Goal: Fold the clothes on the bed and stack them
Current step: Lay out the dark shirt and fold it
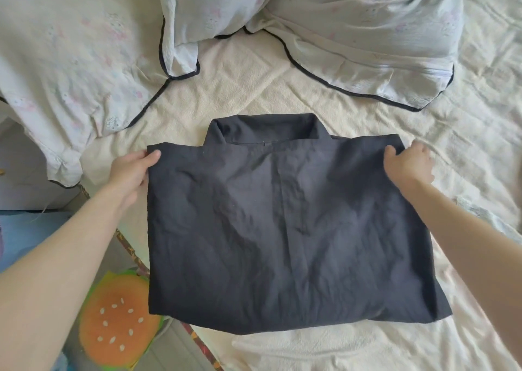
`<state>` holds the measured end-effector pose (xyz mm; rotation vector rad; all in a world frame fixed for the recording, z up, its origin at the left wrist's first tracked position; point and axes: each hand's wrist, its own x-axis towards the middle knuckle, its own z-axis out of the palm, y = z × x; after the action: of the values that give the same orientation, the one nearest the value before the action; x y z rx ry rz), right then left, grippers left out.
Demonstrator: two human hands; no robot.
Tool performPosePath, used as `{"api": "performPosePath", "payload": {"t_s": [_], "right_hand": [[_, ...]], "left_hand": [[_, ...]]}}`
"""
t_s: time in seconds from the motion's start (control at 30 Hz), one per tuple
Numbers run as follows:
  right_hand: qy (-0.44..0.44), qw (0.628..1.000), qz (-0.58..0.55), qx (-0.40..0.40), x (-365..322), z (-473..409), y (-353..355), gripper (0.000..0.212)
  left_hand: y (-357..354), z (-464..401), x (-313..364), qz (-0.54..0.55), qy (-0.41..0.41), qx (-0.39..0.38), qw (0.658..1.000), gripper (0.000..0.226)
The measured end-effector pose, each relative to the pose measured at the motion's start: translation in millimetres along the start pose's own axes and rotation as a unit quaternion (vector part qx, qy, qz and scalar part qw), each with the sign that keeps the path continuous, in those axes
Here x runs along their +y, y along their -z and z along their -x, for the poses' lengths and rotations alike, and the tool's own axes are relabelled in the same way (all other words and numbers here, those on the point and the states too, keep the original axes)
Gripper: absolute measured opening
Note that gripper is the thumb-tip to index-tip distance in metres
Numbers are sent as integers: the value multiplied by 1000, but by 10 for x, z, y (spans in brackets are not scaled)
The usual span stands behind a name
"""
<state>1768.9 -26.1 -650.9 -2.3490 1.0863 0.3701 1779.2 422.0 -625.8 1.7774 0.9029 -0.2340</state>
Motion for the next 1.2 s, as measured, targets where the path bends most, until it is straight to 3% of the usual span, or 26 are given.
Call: {"api": "performPosePath", "payload": {"t_s": [0.07,0.17,0.27,0.3,0.43,0.53,0.77,0.87,1.0,1.1,1.2], "right_hand": [[-58,991,-122,-10,-22,-92,-23,17],[-53,967,-249,1,-60,-192,-27,21],[-31,963,-268,24,-99,-265,34,15],[-23,964,-263,19,-94,-279,46,8],[-4,979,-202,-16,61,-230,20,42],[9,989,-151,-6,291,-30,28,50],[51,999,12,13,1092,566,26,43],[3,1000,11,-4,1451,823,33,40],[-73,996,-55,-7,1760,1081,29,31],[-153,971,-182,-1,1853,1268,12,26],[-257,902,-346,-35,1924,1462,19,15]], "left_hand": [[-34,-22,10,29,7,13,999,13],[-1,-53,0,65,-17,59,996,8],[87,-137,-27,55,-38,77,995,12],[100,-163,-39,41,-41,74,996,13],[72,-140,-127,15,-20,58,998,43],[93,29,-266,-24,-28,40,999,38],[206,684,-972,-95,28,44,994,38],[255,1086,-1398,-141,111,41,983,49],[264,1460,-1747,-123,185,51,974,53],[246,1596,-1830,-9,284,78,956,55],[250,1660,-1837,243,404,76,879,57]]}}
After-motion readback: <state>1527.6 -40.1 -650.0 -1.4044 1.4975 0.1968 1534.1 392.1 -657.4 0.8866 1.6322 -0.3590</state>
